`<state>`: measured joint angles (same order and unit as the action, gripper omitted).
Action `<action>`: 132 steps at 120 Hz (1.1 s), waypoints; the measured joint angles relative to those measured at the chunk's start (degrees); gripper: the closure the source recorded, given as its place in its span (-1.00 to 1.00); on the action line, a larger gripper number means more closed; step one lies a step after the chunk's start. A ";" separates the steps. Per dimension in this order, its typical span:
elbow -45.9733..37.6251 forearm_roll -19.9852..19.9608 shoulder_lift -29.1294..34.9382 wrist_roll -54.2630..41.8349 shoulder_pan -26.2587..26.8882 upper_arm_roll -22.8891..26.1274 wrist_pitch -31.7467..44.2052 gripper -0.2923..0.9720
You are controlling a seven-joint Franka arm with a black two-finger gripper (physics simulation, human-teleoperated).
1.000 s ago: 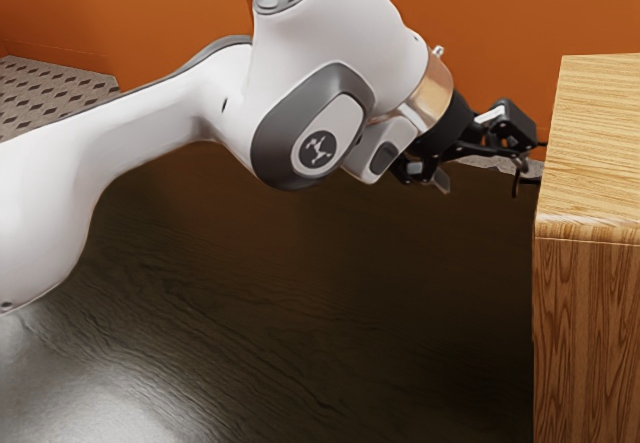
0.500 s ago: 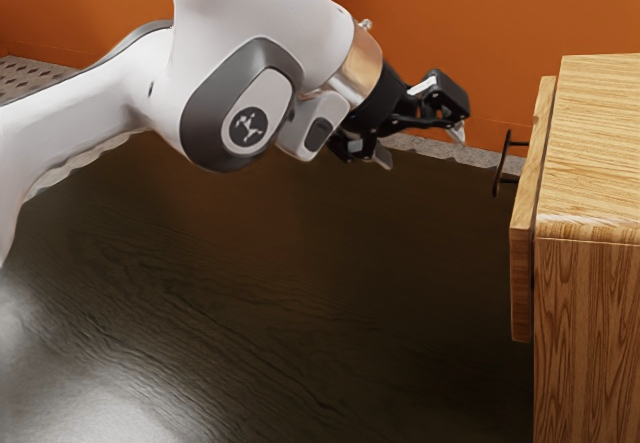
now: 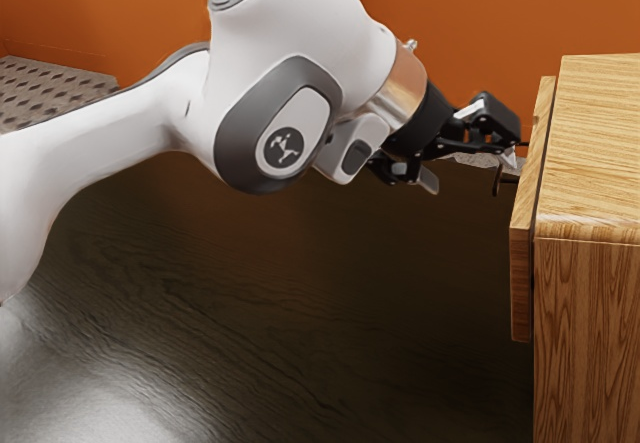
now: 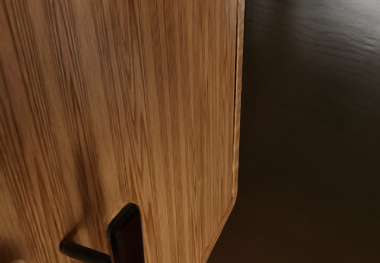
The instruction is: Pull the drawer handle with one arm to open the drawer
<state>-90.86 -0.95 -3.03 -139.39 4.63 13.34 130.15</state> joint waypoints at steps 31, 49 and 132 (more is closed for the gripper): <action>0.92 4.12 -1.01 -0.20 1.77 0.05 0.67 -0.54; 2.96 4.67 -1.86 -0.12 1.82 0.26 0.78 -0.54; 6.42 8.24 -7.52 -0.05 0.64 0.20 0.25 -0.54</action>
<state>-84.44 7.29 -10.55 -139.45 5.27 13.55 130.40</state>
